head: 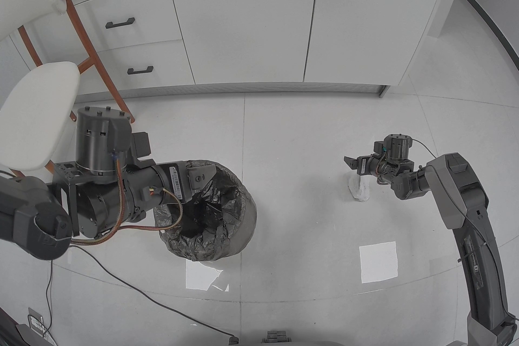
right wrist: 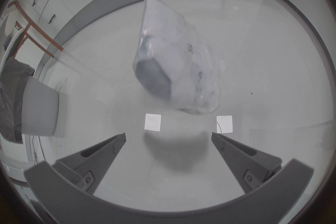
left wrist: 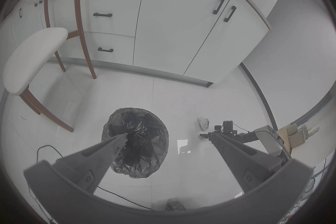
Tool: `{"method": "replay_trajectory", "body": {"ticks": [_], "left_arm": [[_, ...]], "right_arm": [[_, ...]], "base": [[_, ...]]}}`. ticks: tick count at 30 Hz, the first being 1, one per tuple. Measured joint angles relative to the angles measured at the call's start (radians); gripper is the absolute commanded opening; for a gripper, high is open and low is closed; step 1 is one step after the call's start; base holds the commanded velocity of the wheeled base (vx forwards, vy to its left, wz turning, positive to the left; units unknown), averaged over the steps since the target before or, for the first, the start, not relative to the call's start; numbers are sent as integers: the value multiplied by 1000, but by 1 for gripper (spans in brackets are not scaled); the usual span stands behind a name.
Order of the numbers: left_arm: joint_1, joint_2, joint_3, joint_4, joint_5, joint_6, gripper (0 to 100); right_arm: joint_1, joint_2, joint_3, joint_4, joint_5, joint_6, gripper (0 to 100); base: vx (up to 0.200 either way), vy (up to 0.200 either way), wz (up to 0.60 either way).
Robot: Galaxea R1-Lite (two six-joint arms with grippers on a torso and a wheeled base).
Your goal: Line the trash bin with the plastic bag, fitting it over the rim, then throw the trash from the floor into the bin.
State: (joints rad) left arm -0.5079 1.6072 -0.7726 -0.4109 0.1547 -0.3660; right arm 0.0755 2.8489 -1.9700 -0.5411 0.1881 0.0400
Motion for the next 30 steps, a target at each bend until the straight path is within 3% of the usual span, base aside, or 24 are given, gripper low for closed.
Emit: {"method": "replay_trajectory", "body": {"ticks": [27,28,30], "left_arm": [[-1,1,0,0,0,1,100],[-1,1,-1,0,0,1,100],[-1,1,-1,0,0,1,100]], "right_arm": [[-11,63,0,64,3,-7,100],[-11,68,-1,63,4,-7,0],[-11,78,-6,58,9,-9,0]], "base": [[0,0,0],[0,0,0],[0,0,0]]}}
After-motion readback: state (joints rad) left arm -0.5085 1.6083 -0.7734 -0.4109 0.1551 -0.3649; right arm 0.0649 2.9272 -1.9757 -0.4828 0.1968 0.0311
